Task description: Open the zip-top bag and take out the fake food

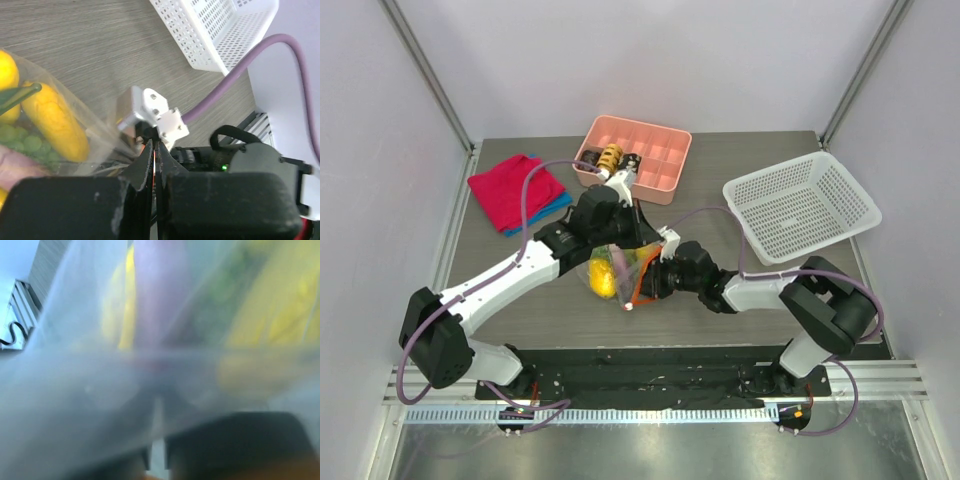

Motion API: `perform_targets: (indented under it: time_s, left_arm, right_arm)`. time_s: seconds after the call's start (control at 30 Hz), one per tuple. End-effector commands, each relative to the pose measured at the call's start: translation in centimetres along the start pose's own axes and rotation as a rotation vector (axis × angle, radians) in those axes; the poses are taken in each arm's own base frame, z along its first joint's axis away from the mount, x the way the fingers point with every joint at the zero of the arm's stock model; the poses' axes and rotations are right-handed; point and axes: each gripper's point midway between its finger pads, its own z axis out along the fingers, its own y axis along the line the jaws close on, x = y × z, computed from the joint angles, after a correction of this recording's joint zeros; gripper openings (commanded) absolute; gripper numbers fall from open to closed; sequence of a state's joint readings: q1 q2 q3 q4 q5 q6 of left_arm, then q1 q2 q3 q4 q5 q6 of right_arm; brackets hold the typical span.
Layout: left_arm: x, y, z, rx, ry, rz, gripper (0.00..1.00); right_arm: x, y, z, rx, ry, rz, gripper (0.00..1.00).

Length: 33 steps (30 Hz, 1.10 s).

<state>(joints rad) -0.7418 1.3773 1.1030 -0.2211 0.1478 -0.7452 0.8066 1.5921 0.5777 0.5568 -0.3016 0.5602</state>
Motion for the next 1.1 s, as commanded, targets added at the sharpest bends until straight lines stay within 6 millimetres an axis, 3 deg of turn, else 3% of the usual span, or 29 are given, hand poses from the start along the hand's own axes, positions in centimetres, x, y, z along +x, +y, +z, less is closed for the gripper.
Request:
perform_targets:
  time_s: [0.0,0.03,0.2,0.37,0.43,0.47,0.53,0.6,0.77,1.07]
  left_arm:
    - [-0.4,0.4,-0.5,-0.006,-0.049,0.049,0.0]
    - [-0.2,0.7,-0.5,-0.012,-0.044,0.057,0.0]
    - [0.7,1.5,-0.6,-0.027,-0.021,0.09,0.0]
    - [1.4,0.0,-1.5,0.036,0.021,0.129,0.03]
    - [2.0,0.1,-2.0,-0.013,0.014,0.181,0.19]
    - [2.1,-0.2,-2.5,-0.018,0.006,0.206,0.33]
    - [3.3,-0.6,-2.9,-0.036,0.013,0.264,0.41]
    - [3.4,0.2,-3.1,-0.108,-0.021,0.3,0.48]
    - [5.5,1.6,-2.7,-0.249,-0.001,0.431,0.5]
    - [6.1,3.7,0.1,-0.411,0.031,0.535,0.53]
  right_arm:
    - [-3.2,2.1,-1.6,-0.001,-0.075,-0.017,0.06]
    - [-3.2,2.3,-2.1,0.018,-0.051,-0.01,0.01]
    - [-4.4,3.2,-4.2,0.044,-0.054,-0.04,0.01]
    - [-3.6,2.5,-4.5,0.061,-0.06,-0.012,0.01]
    - [-3.6,2.4,-4.4,0.068,-0.069,0.023,0.01]
    - [-3.7,2.0,-4.3,0.091,-0.079,0.033,0.01]
    - [-3.5,1.3,-4.6,0.132,-0.073,0.065,0.01]
    - [-3.6,0.8,-4.9,0.164,-0.092,0.087,0.01]
    - [-3.3,0.1,-6.3,0.194,-0.133,0.171,0.01]
    - [-3.5,-1.3,-7.5,0.225,-0.147,0.216,0.01]
